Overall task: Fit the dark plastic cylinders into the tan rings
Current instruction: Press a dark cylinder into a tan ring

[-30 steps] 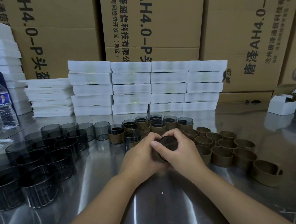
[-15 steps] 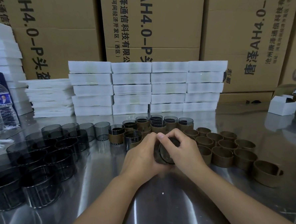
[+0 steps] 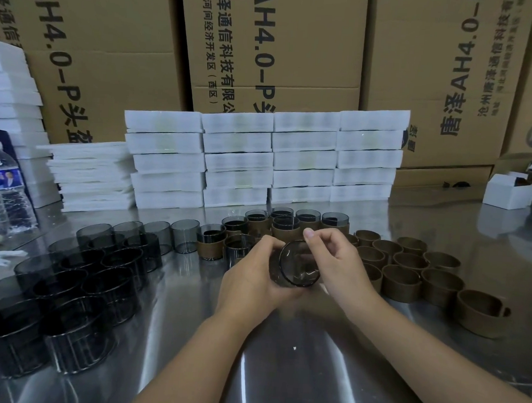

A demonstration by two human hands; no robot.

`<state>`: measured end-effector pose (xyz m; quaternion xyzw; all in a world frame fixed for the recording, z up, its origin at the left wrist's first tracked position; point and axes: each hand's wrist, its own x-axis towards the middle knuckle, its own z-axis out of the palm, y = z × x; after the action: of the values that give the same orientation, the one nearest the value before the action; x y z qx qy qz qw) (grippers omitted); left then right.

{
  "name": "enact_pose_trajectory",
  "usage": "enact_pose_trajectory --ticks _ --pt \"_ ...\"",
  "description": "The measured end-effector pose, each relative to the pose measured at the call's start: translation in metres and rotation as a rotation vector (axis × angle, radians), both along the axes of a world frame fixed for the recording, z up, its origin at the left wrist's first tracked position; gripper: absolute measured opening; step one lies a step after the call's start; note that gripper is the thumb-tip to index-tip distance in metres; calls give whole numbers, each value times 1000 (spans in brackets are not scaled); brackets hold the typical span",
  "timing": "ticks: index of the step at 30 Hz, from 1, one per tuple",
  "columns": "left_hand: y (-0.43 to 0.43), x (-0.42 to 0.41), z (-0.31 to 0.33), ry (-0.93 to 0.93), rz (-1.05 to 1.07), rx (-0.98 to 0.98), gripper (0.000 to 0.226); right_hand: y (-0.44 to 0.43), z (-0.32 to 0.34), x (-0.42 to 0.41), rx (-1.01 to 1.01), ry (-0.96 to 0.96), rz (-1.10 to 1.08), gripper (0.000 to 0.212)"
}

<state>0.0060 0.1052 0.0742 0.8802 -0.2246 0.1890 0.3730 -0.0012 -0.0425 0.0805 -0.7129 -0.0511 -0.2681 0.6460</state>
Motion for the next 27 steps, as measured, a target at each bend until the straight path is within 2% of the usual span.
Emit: enact_pose_trajectory --ticks 13,27 --pt "1 7 -7 62 40 -231 72 3 4 -1 172 -24 135 11" --pt "6 10 -5 26 101 -343 63 2 5 -4 40 13 135 6"
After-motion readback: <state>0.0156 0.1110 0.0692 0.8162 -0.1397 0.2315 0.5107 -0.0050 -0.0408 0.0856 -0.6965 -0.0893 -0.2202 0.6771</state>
